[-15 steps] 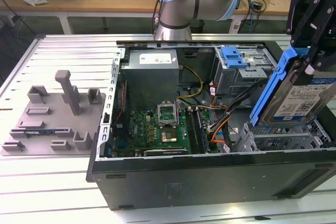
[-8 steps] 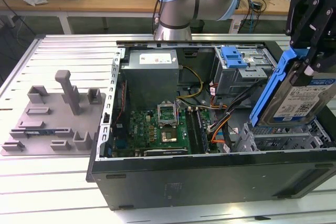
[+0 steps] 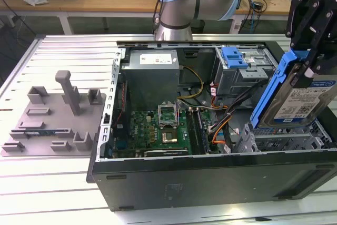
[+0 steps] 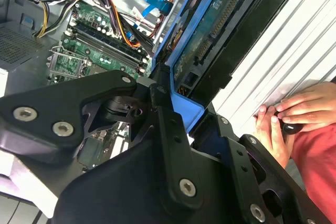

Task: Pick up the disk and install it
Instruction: 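Insert the disk into the insertion slot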

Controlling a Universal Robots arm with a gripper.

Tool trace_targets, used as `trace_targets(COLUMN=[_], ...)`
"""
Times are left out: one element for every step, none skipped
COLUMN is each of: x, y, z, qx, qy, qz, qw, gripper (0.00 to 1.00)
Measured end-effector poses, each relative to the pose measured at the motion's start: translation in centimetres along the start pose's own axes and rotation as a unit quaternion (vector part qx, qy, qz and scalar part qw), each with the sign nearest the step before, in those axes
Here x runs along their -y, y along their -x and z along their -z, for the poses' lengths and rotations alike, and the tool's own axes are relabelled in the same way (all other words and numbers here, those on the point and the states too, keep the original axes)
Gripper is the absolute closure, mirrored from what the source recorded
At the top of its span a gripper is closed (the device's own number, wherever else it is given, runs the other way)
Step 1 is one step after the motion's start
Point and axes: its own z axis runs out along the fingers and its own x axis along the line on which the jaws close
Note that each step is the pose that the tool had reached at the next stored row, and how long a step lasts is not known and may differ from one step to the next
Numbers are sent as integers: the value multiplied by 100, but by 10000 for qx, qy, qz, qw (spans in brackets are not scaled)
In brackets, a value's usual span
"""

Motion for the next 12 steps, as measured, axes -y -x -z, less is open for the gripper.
trace_targets(x=[0, 0, 0, 1, 1, 1, 2, 2, 3, 5, 6, 7], y=[-1, -3, -5, -7, -8, -8, -9, -10, -10, -12, -12, -13], z=[-2, -4, -7, -10, -12, -15, -18, -20, -23, -29, -35, -40], qx=[0, 0, 0, 0, 0, 0, 0, 0, 0, 0, 0, 0], qy=[0, 0, 0, 0, 0, 0, 0, 0, 0, 0, 0, 0], qz=[0, 0, 0, 0, 0, 0, 0, 0, 0, 0, 0, 0], qw=[10000, 10000, 10000, 10000, 10000, 10000, 10000, 10000, 10000, 10000, 10000, 10000], gripper=[63, 63, 63, 63, 63, 63, 63, 63, 63, 63, 63, 63])
